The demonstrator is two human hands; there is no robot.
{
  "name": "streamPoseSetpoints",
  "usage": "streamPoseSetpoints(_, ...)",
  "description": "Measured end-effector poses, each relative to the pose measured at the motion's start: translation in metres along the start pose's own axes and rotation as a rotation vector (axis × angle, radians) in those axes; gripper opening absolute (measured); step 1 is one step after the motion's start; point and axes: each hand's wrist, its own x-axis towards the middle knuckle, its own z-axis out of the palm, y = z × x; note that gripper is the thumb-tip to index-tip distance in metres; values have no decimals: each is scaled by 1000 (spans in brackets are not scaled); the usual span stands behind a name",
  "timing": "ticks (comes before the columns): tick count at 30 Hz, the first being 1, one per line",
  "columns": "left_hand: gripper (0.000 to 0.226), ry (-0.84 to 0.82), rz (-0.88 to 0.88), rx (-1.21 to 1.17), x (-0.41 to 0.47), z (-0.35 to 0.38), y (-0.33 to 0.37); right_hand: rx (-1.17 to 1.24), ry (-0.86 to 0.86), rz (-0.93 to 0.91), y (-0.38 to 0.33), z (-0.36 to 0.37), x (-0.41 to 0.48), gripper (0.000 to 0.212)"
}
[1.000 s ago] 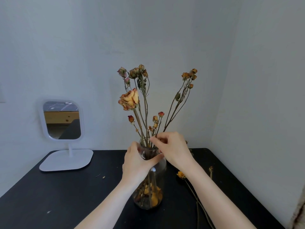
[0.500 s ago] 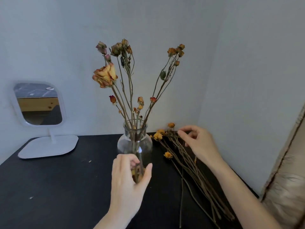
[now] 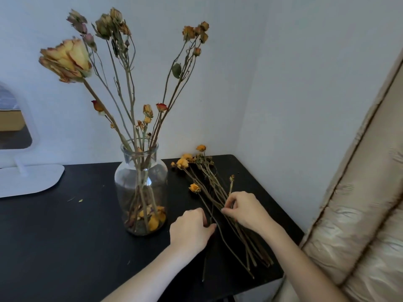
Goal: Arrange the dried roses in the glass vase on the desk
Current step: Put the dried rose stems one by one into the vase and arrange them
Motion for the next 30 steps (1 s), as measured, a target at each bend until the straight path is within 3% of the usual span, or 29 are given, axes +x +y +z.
streamPoseSetpoints(5, 18, -56, -21, 23, 3, 6, 0, -148, -189, -40, -3, 10, -1, 24)
streamPoseSetpoints(8, 16, -49, -31, -29, 5, 6, -4, -180, -204, -23, -3, 14, -1, 27)
streamPoseSetpoints(11, 15, -35, -40, -102, 5, 6, -8, -158, -174, -1, -5, 15, -1, 24)
streamPoseSetpoints(17, 16, -56, -58, -71, 6, 5, -10, -142, 48, 75, -4, 12, 3, 24)
streamPoseSetpoints(30, 19, -100, -62, -47, 9, 4, -10, -112, 64, 174, 1, 10, 10, 19)
